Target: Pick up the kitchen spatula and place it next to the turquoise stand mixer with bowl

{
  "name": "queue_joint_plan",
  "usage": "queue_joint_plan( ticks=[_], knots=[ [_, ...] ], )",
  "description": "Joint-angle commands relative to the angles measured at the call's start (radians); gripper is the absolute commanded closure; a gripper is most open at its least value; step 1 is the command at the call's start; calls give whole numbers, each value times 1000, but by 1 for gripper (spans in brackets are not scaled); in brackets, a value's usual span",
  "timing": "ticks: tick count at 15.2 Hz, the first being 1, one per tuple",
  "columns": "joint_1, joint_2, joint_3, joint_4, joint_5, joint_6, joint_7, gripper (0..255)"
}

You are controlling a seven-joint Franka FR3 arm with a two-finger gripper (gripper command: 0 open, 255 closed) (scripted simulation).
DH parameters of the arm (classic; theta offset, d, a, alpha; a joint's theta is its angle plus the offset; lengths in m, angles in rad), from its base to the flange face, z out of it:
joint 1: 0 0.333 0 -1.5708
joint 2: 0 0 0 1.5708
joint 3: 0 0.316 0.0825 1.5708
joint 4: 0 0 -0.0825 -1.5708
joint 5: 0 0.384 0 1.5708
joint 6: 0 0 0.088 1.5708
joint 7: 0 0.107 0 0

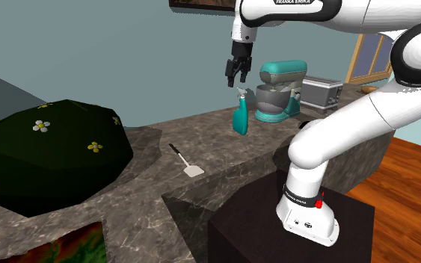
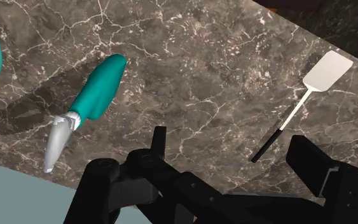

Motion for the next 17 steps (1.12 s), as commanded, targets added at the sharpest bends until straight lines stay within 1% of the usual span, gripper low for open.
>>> queue_joint_plan(
  ticks=[1,5,9,13,17],
  knots=[
    [0,0,0,0,0,0,0,0],
    [5,21,67,-84,39,94,113,0],
    [14,68,135,-147,78,194,225,0],
    [21,142,205,-185,112,299,336,0],
    [26,243,274,-199,136,406,448,0]
  ],
)
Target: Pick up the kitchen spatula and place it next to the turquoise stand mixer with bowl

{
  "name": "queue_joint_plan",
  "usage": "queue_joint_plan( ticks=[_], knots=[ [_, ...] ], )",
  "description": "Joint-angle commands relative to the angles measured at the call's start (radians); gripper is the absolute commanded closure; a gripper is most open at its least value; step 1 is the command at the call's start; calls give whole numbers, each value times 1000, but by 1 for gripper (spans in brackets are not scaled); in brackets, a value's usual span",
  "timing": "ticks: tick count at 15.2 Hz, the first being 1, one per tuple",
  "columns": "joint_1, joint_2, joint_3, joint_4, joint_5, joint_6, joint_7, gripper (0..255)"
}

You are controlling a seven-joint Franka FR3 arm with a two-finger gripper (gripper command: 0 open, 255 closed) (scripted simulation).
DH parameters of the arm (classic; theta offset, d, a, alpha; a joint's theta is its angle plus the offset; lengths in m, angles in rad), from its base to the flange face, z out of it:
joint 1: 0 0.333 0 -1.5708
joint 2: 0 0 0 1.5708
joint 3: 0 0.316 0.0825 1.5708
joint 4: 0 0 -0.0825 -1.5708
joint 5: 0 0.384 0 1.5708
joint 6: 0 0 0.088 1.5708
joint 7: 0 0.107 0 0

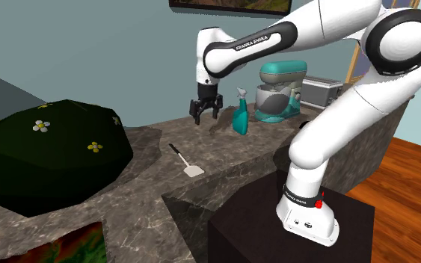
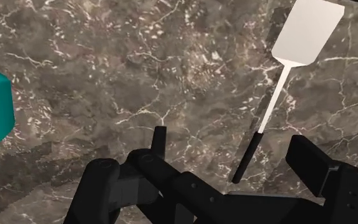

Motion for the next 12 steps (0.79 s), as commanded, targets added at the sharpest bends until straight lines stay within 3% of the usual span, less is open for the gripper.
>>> queue_joint_plan(
  ticks=[1,6,12],
  knots=[
    [1,57,35,-2,9,57,59,0],
    [-5,222,120,24,6,186,209,0],
    [-16,411,189,79,-47,305,370,0]
  ],
)
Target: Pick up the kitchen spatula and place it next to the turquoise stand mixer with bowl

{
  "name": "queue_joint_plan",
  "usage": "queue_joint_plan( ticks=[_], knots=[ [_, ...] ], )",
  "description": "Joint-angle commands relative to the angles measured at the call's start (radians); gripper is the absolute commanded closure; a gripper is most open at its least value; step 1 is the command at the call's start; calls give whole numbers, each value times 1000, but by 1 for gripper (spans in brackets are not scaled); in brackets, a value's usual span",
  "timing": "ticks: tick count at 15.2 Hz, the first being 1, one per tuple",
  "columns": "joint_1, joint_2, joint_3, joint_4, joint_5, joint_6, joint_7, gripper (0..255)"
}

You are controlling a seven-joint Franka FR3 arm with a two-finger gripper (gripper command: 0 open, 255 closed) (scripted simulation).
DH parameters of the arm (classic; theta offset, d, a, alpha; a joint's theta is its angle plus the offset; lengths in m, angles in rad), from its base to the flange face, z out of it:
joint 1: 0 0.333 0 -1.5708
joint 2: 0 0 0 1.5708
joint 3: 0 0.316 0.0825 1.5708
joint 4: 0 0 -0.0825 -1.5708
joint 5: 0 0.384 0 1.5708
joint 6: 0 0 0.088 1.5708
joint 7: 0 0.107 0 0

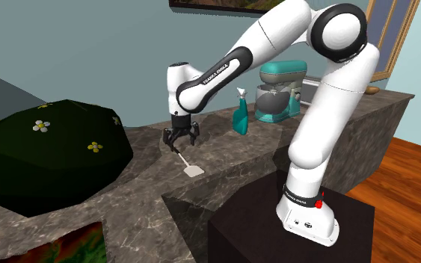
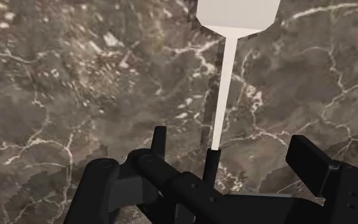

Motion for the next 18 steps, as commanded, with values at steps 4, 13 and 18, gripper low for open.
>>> queue_joint_plan(
  ticks=[4,13,18],
  knots=[
    [-5,59,10,-16,-26,72,31,0],
    [-7,86,11,-27,-41,108,42,0],
    [-7,86,11,-27,-41,108,42,255]
  ],
)
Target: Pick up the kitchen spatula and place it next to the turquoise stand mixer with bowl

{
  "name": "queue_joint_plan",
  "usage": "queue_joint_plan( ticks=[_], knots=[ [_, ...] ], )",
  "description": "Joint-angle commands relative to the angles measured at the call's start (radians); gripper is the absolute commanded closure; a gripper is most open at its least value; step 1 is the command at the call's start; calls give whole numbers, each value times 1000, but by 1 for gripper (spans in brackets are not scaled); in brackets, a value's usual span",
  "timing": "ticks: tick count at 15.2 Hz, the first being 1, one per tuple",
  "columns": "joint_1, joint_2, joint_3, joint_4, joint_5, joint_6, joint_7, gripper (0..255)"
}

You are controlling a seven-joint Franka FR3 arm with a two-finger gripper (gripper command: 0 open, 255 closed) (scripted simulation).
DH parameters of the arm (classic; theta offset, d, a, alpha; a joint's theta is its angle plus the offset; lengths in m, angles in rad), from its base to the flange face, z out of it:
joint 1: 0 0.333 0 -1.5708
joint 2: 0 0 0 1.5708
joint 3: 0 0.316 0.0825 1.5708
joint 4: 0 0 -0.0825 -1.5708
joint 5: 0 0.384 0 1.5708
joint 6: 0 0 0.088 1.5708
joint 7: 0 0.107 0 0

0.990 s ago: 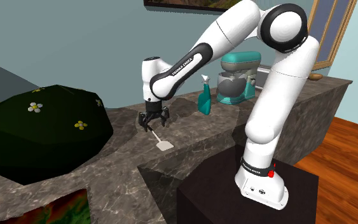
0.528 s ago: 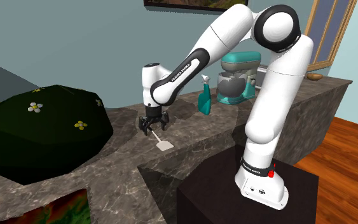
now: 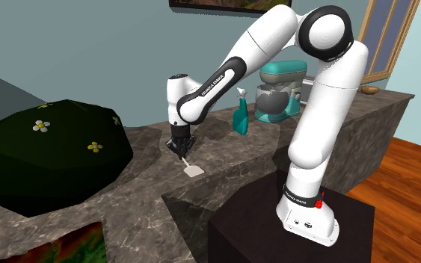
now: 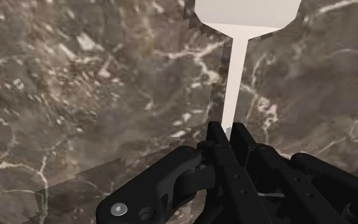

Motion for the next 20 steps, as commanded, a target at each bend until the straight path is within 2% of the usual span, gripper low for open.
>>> queue_joint_plan(
  ticks=[1,6,20],
  knots=[
    [0,0,0,0,0,0,0,255],
    [0,0,0,0,0,0,0,255],
    [8,-118,-16,89,54,-199,-47,255]
  ],
)
